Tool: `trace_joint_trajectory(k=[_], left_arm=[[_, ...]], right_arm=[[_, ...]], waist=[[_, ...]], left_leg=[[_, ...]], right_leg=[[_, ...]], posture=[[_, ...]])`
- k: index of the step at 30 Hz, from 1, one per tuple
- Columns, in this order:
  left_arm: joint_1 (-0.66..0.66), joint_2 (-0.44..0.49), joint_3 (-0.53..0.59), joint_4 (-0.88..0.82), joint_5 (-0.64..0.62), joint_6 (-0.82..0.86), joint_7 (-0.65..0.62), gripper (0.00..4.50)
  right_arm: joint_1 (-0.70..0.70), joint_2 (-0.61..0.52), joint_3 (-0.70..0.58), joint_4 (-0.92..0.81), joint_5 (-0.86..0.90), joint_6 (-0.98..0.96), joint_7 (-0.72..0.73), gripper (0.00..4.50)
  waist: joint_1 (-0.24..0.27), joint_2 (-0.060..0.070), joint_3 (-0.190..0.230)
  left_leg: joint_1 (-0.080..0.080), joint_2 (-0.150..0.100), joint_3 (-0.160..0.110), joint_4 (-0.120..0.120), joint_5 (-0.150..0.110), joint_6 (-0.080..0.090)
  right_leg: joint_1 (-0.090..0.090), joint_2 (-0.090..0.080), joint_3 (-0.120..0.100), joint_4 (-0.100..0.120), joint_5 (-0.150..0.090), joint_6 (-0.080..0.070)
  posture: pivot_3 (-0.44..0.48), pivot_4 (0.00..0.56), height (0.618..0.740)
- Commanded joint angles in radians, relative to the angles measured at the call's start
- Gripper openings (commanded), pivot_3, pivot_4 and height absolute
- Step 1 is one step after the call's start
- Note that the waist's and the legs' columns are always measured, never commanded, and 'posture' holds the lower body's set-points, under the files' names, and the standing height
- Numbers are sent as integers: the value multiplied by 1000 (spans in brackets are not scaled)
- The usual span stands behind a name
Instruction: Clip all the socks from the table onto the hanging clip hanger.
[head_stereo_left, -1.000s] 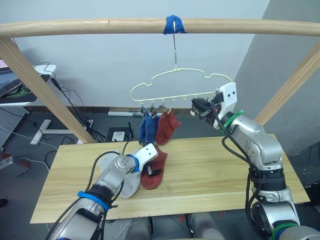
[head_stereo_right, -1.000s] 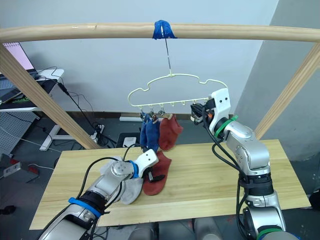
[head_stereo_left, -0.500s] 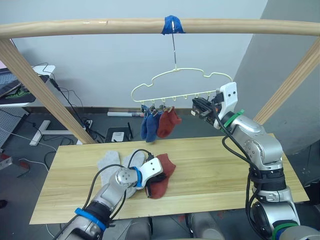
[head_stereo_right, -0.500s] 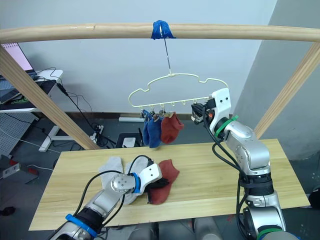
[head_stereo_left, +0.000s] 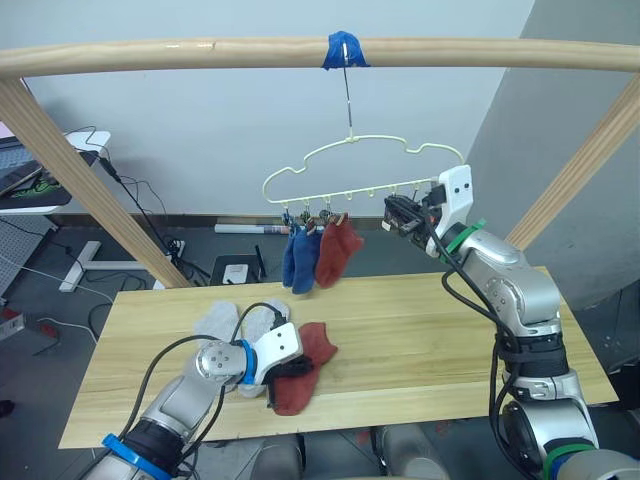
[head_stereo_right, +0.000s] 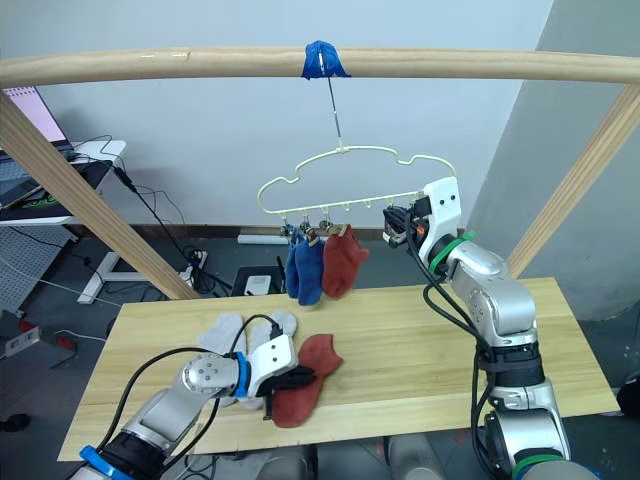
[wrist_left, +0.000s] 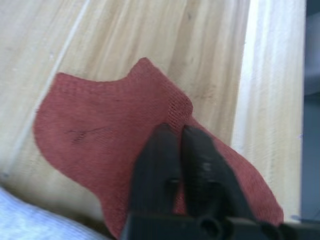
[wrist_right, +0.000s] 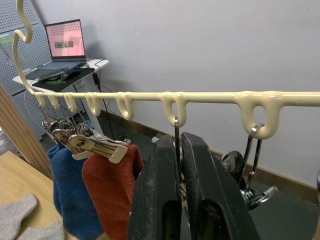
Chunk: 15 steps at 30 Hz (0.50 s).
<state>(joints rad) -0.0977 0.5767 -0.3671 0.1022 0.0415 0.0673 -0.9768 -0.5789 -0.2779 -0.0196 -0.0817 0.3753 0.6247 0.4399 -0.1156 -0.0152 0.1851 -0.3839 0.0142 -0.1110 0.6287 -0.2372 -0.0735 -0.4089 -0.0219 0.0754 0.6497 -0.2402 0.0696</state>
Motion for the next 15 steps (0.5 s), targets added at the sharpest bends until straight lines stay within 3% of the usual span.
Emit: trace_joint_trajectory(k=[1,9,11,15], left_arm=[[11,5,11,-58,-24,22,-15,1838],[-38,13,86,-69,-70,42,-14,4291],[-74,-4,122,-42,-93,46,10,4453],[-175,-81,129,165,-37,-4,131,4453]], right_arm=[[-26,-12,-20,-18,3,-18,5,0],[-24,-17,-23,-16,4,-19,1,0],[-25,-16,-24,-15,4,-20,-1,0],[-26,-12,-22,-12,3,-24,-6,0]], waist=[[0,0,0],[0,0,0],[3,0,0],[1,0,0]], left_leg=[[0,0,0,0,0,0],[1,0,0,0,0,0],[0,0,-1,0,0,0],[1,0,-1,1,0,1]], right_leg=[[0,0,0,0,0,0],[0,0,0,1,0,0],[0,0,0,1,0,0],[1,0,-1,1,0,1]], posture=[[-118,140,740],[-126,151,740],[-126,151,740],[-128,150,740]])
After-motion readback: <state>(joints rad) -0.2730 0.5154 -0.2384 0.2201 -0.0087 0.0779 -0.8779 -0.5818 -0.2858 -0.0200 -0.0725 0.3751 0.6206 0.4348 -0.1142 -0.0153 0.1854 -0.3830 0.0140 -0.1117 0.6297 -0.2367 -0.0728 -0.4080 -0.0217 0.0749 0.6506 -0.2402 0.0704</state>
